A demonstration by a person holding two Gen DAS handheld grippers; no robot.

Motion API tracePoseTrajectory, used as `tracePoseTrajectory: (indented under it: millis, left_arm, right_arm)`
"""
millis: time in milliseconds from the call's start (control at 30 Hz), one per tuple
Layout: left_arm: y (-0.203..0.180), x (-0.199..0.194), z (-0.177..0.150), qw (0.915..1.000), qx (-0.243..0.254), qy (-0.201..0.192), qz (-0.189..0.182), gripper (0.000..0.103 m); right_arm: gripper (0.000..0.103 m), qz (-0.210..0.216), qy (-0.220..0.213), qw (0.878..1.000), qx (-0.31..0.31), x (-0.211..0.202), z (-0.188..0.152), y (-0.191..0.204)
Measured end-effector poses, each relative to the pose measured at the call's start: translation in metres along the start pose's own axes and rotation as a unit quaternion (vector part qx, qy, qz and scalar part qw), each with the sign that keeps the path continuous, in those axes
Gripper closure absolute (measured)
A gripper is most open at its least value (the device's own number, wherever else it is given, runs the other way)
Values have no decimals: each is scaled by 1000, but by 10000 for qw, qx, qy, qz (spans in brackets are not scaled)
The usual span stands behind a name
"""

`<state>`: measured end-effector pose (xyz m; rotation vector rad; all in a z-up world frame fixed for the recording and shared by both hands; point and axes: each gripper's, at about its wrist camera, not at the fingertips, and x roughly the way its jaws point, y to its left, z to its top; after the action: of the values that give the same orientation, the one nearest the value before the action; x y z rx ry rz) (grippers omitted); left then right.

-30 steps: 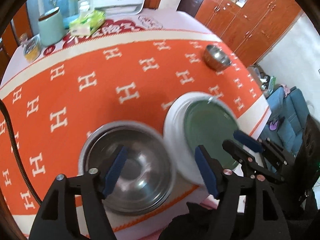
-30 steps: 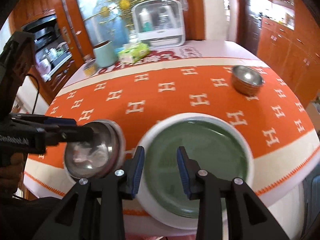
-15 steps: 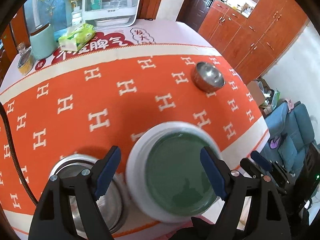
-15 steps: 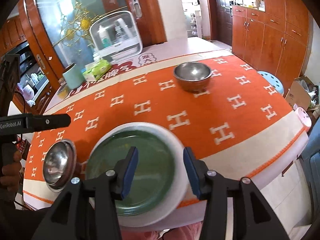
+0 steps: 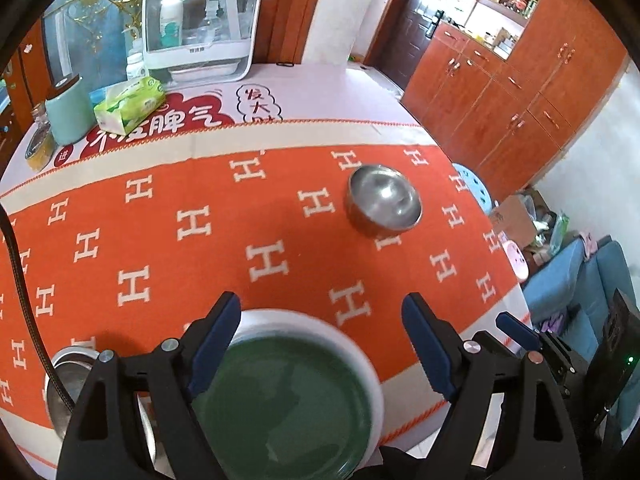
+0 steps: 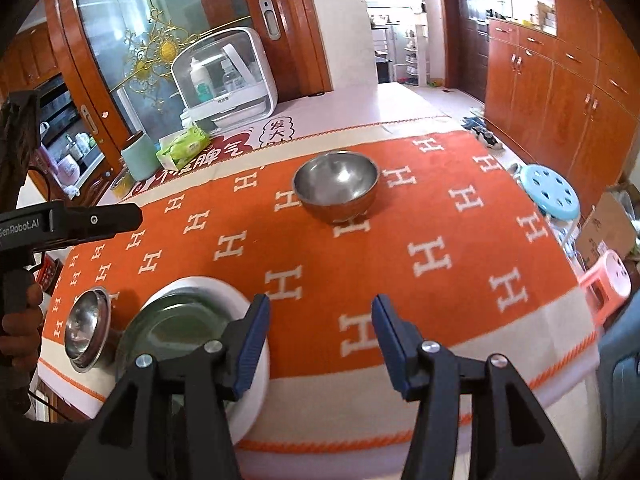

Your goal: Organize plates and bowls

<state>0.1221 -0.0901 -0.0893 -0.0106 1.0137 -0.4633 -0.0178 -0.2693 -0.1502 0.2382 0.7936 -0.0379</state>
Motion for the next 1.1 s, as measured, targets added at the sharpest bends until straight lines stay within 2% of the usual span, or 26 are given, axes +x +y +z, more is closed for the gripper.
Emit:
tracePoseTrajectory:
  millis: [233,400,667,867,1100]
  left_arm:
    - [-27,14,15,9992,-261,-196,216,21]
    - [-44,23,26,9981,-316,-363,386,17]
    - [-68,47,48,9974,-298,-343,557,17]
    - [-77,79,63,9968,-242,-215,725,17]
    - [-74,128,70,9952,-305,155,914,17]
  right_arm:
    - [50,306,46,9992,-235,15,25,-33]
    - [50,454,-118,9985,-295,23,46,-50]
    - [50,639,-390,9971,-151,45,79,-72]
    - [50,567,-653,9955,-396,62,90,-80]
    - [50,830,-553,9939,-466,96,92,-85]
